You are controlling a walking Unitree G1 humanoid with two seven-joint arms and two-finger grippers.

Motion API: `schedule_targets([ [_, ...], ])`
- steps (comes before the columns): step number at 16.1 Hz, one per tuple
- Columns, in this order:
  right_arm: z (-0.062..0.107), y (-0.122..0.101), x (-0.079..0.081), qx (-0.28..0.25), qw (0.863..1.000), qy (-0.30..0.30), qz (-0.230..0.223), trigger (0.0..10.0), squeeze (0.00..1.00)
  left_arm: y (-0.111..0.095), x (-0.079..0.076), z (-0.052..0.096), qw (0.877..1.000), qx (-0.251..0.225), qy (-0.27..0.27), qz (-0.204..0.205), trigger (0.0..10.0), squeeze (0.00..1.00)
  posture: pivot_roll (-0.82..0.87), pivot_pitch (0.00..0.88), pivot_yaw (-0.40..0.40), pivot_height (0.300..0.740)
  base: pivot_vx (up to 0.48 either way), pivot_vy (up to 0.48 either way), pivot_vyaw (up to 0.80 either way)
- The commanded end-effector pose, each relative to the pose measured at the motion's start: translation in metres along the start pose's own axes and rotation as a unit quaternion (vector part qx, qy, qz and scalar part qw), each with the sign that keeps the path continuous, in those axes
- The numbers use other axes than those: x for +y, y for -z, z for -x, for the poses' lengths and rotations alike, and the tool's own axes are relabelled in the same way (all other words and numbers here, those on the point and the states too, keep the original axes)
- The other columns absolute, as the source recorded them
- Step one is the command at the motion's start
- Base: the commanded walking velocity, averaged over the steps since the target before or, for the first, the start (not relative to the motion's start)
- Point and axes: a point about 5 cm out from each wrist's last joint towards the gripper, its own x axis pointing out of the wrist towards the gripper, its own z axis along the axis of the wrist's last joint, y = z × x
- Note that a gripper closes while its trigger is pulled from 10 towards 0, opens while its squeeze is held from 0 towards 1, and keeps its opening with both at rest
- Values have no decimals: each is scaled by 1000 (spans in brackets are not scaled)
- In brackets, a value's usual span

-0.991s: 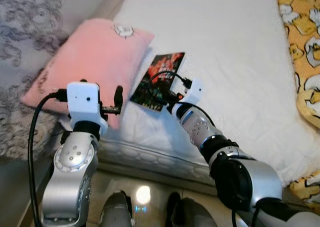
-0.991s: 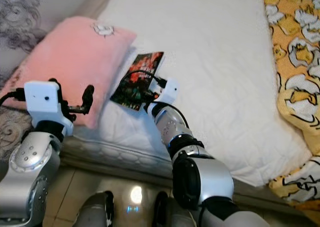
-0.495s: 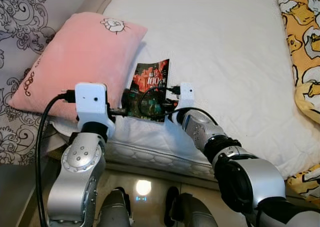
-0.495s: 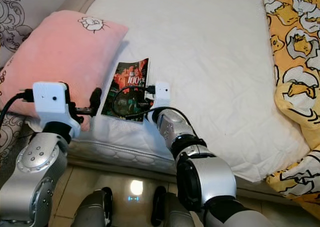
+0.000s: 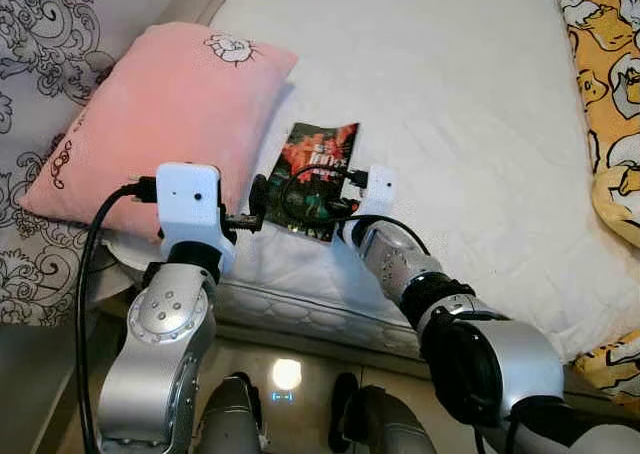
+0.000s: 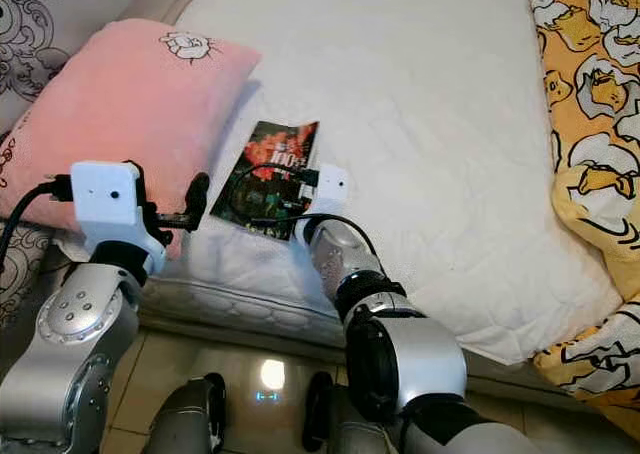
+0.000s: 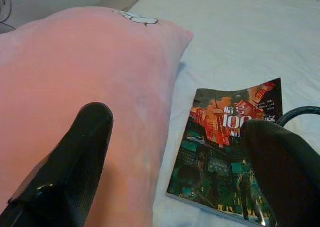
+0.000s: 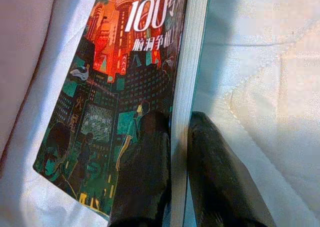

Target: Clean up the room

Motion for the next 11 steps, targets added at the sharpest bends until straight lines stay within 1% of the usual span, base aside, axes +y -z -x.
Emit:
schedule_targets([
  [1,0,3,2,4,1000,6,-2,10000,0,0,-5,0,1000,-2,8,2,10000,0,330,253,-95,740,0,0,0],
  [2,-1,2,4,5,1000,3,15,10000,0,-1,-6,-1,1000,-3,8,4,10000,0,332,253,-98,740,0,0,0],
  [3,-1,1,5,6,999,-1,44,10000,0,0,-7,-1,1000,0,7,10,10000,0,333,253,-101,740,0,0,0],
  [5,-1,-3,5,8,996,-7,87,10000,0,0,-9,0,1000,0,6,16,10000,0,329,252,-110,740,0,0,0],
  [7,-1,-10,3,5,995,-3,102,10000,0,2,-10,0,1000,1,3,19,10000,0,324,248,-118,740,0,0,0],
  [10,-1,-10,2,3,994,1,108,10000,0,1,-10,-1,1000,-4,4,21,10000,0,321,243,-119,740,0,0,0],
  [11,-1,-9,1,3,995,10,102,10000,635,0,-11,-2,1000,-12,15,19,10000,0,317,241,-122,740,0,0,0],
])
